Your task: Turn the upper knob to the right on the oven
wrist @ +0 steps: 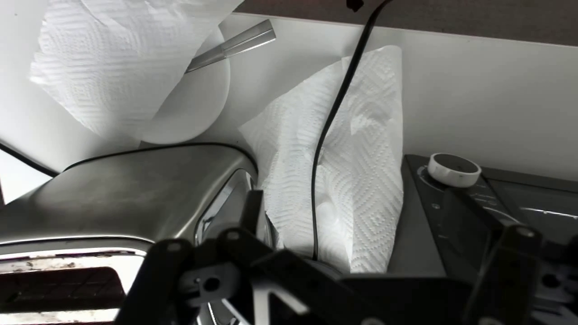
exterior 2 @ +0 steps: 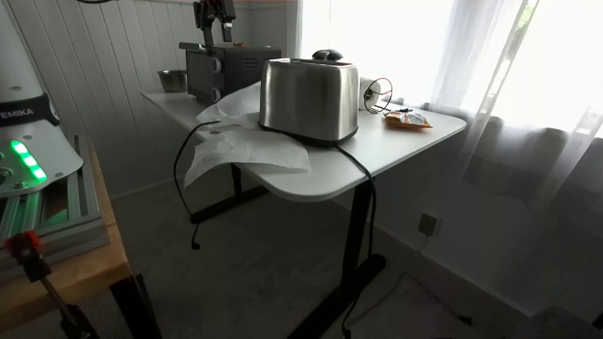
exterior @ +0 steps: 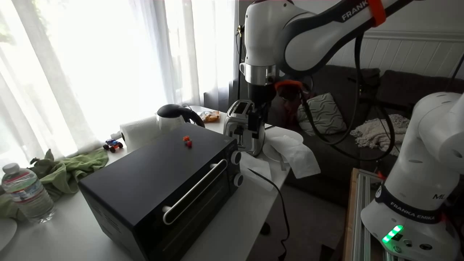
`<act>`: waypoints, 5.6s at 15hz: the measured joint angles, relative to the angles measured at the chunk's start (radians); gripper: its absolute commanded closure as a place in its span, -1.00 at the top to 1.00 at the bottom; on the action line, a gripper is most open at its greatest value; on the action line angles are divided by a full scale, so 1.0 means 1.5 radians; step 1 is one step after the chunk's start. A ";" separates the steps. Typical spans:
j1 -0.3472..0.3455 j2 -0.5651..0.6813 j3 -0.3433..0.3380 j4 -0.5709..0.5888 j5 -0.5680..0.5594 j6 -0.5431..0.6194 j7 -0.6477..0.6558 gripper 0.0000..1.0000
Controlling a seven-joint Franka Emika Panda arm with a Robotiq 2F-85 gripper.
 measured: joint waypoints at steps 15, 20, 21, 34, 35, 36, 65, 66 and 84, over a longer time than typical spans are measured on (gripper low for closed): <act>0.049 0.073 0.041 0.003 0.013 0.018 0.082 1.00; 0.053 0.117 0.047 0.014 -0.005 0.067 0.081 1.00; 0.056 0.125 0.048 0.017 -0.007 0.083 0.080 1.00; 0.067 0.157 0.049 0.037 -0.008 0.124 0.081 1.00; 0.067 0.158 0.049 0.037 -0.007 0.124 0.081 1.00; 0.067 0.158 0.049 0.037 -0.007 0.124 0.081 1.00; 0.085 0.116 -0.042 -0.048 0.399 0.235 -0.239 -0.57; 0.088 0.116 -0.053 -0.051 0.445 0.235 -0.282 -0.57; 0.040 0.147 -0.126 -0.058 0.855 0.096 -0.675 -0.57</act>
